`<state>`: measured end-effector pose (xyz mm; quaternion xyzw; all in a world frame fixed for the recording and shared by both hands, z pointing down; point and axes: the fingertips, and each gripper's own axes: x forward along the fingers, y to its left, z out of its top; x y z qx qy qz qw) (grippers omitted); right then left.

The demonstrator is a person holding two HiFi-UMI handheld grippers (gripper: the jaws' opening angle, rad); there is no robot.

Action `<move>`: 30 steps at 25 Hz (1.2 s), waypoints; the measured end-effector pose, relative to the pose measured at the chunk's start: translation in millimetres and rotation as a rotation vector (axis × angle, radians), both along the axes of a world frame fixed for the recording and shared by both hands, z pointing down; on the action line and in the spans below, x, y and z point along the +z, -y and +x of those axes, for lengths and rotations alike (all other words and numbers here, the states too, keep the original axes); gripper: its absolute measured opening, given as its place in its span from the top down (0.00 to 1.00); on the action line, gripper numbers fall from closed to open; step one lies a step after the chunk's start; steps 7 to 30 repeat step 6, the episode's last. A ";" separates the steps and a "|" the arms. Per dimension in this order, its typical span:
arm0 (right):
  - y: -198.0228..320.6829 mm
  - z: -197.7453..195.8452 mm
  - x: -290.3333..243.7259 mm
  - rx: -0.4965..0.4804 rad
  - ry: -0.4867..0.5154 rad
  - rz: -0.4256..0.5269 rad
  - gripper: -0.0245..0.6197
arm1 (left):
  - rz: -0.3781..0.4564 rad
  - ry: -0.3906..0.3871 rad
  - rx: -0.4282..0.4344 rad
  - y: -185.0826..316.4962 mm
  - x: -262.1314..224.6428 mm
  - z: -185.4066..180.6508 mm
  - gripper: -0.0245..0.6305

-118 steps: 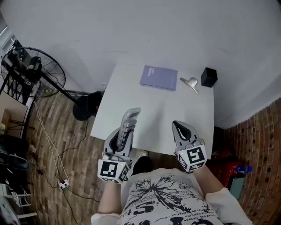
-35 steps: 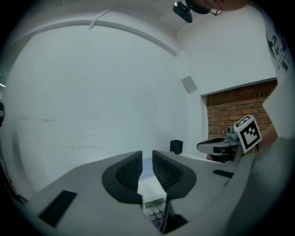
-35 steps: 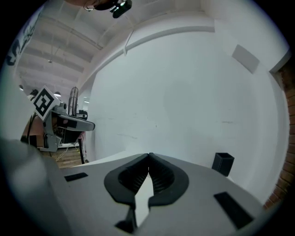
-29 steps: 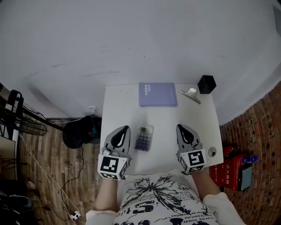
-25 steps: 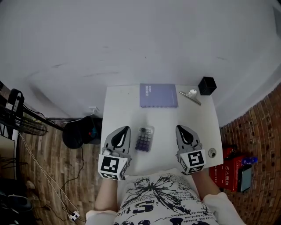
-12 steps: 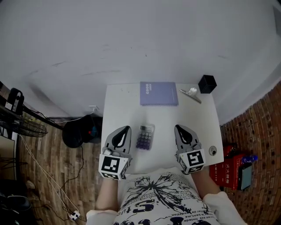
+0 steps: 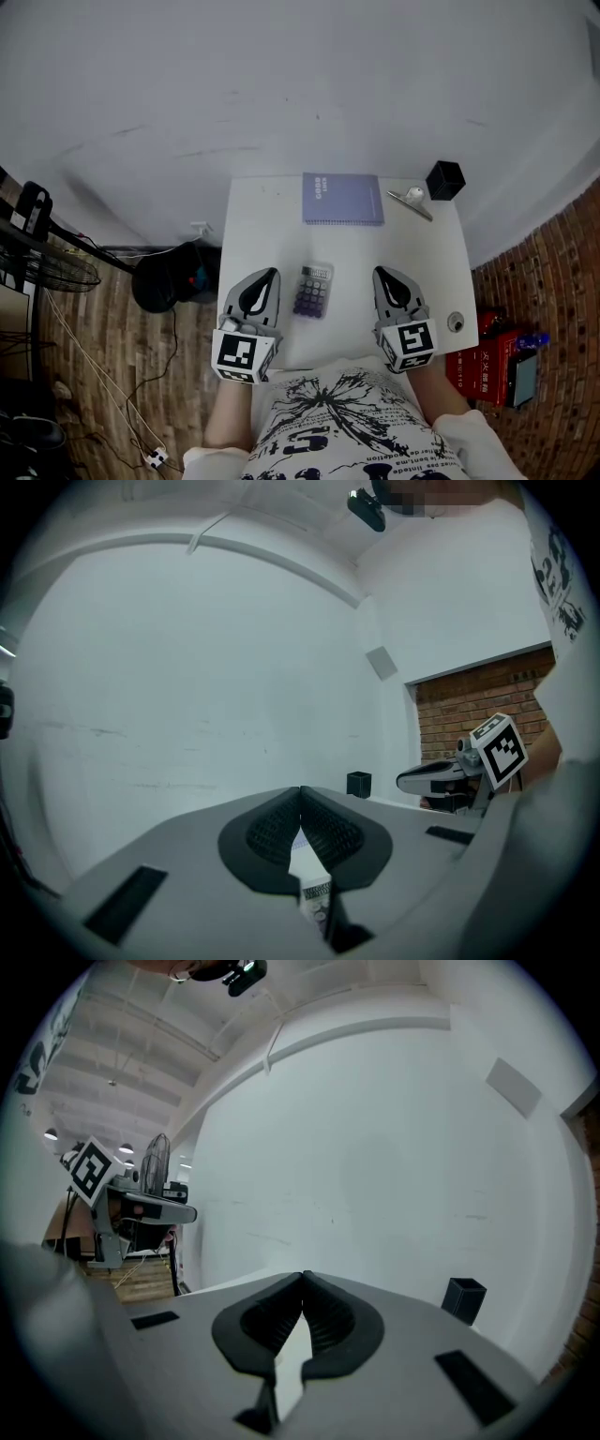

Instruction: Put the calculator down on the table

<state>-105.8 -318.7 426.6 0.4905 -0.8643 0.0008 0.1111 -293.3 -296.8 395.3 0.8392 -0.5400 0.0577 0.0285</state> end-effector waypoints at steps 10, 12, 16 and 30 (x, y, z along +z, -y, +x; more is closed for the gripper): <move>3.2 -4.7 -2.2 0.015 0.013 0.004 0.94 | -0.010 -0.021 -0.024 -0.1 3.8 -10.6 0.94; 3.2 -4.7 -2.2 0.015 0.013 0.004 0.94 | -0.010 -0.021 -0.024 -0.1 3.8 -10.6 0.94; 3.2 -4.7 -2.2 0.015 0.013 0.004 0.94 | -0.010 -0.021 -0.024 -0.1 3.8 -10.6 0.94; 3.2 -4.7 -2.2 0.015 0.013 0.004 0.94 | -0.010 -0.021 -0.024 -0.1 3.8 -10.6 0.94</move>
